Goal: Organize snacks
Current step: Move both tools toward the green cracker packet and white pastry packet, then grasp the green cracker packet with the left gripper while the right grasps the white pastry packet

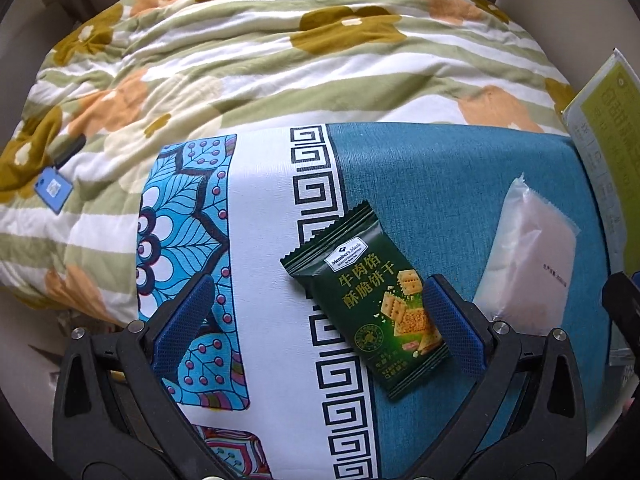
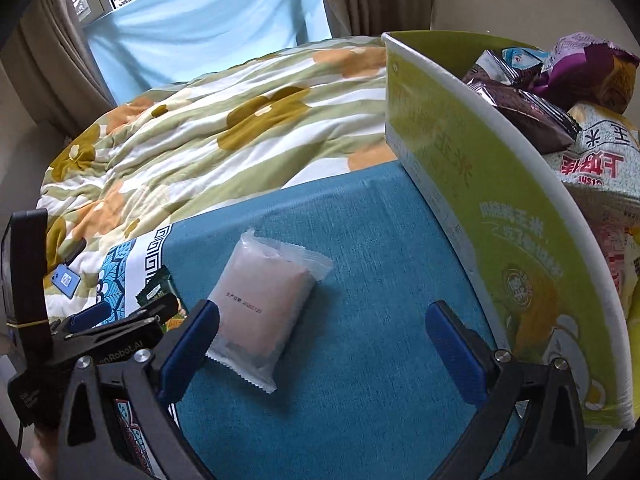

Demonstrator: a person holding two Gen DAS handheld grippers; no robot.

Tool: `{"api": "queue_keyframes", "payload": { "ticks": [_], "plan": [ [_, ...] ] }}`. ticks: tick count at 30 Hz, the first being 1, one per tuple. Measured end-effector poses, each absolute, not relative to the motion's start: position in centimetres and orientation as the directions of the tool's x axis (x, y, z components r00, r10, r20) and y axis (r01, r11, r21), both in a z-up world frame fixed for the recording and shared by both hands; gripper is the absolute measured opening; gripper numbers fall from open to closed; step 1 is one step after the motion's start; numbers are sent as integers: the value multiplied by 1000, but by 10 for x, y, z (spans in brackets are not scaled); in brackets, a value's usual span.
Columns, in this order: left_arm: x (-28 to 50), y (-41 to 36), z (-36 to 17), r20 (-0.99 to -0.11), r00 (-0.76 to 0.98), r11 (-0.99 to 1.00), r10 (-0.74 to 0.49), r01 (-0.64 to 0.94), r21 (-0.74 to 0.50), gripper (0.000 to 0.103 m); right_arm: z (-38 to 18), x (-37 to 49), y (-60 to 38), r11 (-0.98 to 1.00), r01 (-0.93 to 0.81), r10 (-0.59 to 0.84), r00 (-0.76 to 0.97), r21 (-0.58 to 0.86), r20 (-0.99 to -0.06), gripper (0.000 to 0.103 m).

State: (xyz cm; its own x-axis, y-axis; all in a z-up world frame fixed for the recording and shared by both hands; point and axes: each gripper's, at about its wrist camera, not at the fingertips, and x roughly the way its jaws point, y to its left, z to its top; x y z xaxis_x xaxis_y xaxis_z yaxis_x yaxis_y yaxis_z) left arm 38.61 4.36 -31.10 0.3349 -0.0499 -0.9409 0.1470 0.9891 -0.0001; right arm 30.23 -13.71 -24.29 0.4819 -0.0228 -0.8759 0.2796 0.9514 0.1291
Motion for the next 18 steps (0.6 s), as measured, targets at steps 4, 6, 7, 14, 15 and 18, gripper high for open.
{"api": "queue_keyframes", "payload": {
  "ticks": [4, 6, 7, 14, 15, 18],
  "plan": [
    [382, 44, -310, -940, 337, 984, -49, 178, 12, 103, -248, 312, -133, 946, 290, -11, 475, 144, -880, 103],
    [378, 43, -309, -939, 340, 978, -46, 205, 27, 103, -252, 318, -127, 947, 285, -1, 468, 150, -884, 103],
    [376, 44, -308, -940, 339, 976, -44, 216, 33, 103, -255, 321, -124, 948, 282, 0, 463, 148, -886, 103],
    [368, 55, -304, -945, 326, 974, -37, 225, 40, 103, -270, 336, -104, 948, 279, 17, 440, 155, -898, 103],
    [367, 55, -303, -945, 322, 975, -48, 222, 26, 103, -272, 339, -101, 950, 276, 14, 432, 147, -902, 103],
    [364, 53, -304, -948, 303, 976, -95, 218, -28, 103, -278, 344, -95, 953, 278, -1, 410, 124, -912, 103]
  ]
}}
